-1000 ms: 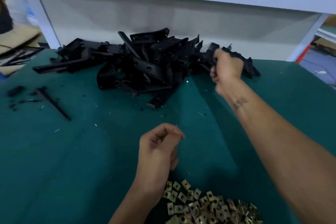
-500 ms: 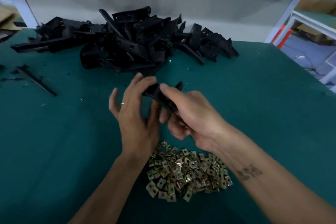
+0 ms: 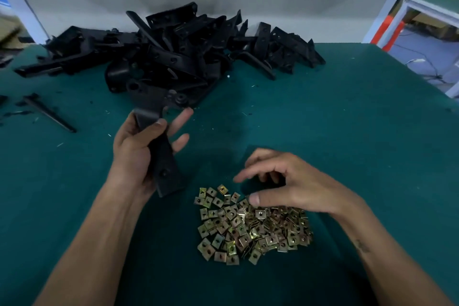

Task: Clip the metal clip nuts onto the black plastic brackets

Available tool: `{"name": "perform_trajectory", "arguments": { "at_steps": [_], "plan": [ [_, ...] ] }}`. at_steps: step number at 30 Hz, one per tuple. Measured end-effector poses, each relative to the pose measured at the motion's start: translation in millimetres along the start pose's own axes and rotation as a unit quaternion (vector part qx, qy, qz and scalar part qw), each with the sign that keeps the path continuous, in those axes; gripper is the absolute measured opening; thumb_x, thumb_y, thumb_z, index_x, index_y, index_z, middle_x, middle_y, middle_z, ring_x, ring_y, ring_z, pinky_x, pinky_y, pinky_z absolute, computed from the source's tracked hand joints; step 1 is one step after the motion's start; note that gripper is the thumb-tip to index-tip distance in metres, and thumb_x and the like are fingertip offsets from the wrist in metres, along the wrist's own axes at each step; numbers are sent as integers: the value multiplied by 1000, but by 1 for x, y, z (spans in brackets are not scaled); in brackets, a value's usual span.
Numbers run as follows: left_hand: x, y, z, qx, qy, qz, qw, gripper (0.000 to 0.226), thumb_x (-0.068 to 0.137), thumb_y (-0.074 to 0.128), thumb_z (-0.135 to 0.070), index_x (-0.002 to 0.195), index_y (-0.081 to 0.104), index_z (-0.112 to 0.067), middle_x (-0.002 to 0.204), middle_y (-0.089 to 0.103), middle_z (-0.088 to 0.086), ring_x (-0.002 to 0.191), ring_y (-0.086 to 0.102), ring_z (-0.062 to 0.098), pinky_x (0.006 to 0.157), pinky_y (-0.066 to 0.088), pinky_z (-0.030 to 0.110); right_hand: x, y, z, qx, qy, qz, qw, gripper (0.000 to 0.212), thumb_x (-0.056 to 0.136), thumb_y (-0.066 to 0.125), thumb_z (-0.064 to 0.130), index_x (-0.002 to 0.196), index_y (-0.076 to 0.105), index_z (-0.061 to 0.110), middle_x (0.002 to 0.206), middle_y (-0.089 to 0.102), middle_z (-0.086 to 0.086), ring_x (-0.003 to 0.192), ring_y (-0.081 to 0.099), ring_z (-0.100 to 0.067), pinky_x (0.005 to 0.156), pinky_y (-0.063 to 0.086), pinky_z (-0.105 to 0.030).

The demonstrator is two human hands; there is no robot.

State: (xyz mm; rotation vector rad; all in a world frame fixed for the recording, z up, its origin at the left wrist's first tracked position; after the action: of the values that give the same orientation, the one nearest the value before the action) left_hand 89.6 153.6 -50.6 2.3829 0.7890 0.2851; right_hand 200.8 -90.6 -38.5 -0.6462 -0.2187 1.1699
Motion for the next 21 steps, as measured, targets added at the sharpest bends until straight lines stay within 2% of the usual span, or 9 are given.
{"name": "perform_trajectory", "arguments": {
  "at_steps": [3,5,6,8,11,14,16,18,21],
  "plan": [
    [1,-3,0,-1,-65,1,998,33,92,48,9,84,66,-17,99,65,4,85,70,15,48,49,20,3,3,4,-58,19,32,998,29,82,81,43,110,72,41,110,47,28,107,51,1,91,43,-26],
    [2,0,1,-15,-100,45,994,24,85,55,3,83,68,-17,93,64,3,68,57,10,44,43,17,5,6,6,-81,18,11,996,14,85,80,40,96,73,39,103,51,28,96,53,3,80,43,-17],
    [2,1,2,-19,-112,66,991,18,82,59,0,84,66,-16,90,62,2,65,52,8,43,42,16,6,8,7,-83,13,3,996,8,86,79,36,89,71,37,100,55,24,89,55,1,74,43,-15],
    [2,4,2,-5,-125,106,987,12,83,62,-6,84,64,-18,86,59,1,62,47,7,42,40,15,6,9,6,-80,2,-8,997,14,89,78,27,82,68,35,93,60,15,80,56,-5,69,45,-20],
    [1,6,6,39,-144,142,979,12,95,59,-22,84,64,-20,83,58,2,62,48,10,41,40,17,6,7,-1,-37,-11,-20,999,14,90,77,20,82,68,28,86,63,9,78,58,-9,72,49,-28],
    [-1,8,12,144,-143,155,967,18,93,67,-32,89,67,-15,79,63,6,64,59,12,47,49,21,9,0,-9,92,-25,-58,994,5,93,70,12,91,69,17,91,72,0,80,66,-14,73,52,-30],
    [-2,9,17,174,-146,170,959,10,88,68,-25,84,75,-18,75,68,6,65,65,12,57,56,21,12,-3,-13,227,-50,-116,966,2,91,67,6,91,65,4,89,74,-9,69,63,-17,60,48,-26],
    [-2,11,20,165,-153,207,952,7,86,71,-19,89,72,-13,73,65,6,61,61,14,54,53,22,18,-2,-14,358,-63,-162,917,2,87,67,4,87,66,2,83,72,-16,63,60,-18,53,46,-23],
    [1,14,23,150,-147,237,948,25,85,68,-14,102,53,-4,76,56,5,56,50,13,44,41,22,30,7,-13,462,-63,-177,867,13,81,67,-2,88,75,6,85,72,-16,71,65,-19,63,55,-22]
  ]
}}
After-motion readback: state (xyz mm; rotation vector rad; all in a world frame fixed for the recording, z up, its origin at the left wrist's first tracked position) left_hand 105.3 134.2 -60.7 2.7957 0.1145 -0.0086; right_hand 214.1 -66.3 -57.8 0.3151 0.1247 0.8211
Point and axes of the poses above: each hand's wrist, its own x-axis towards the middle knuckle, its own y-axis out of the palm, z = x × y, the point moved 1 cm from there along x, towards the middle knuckle
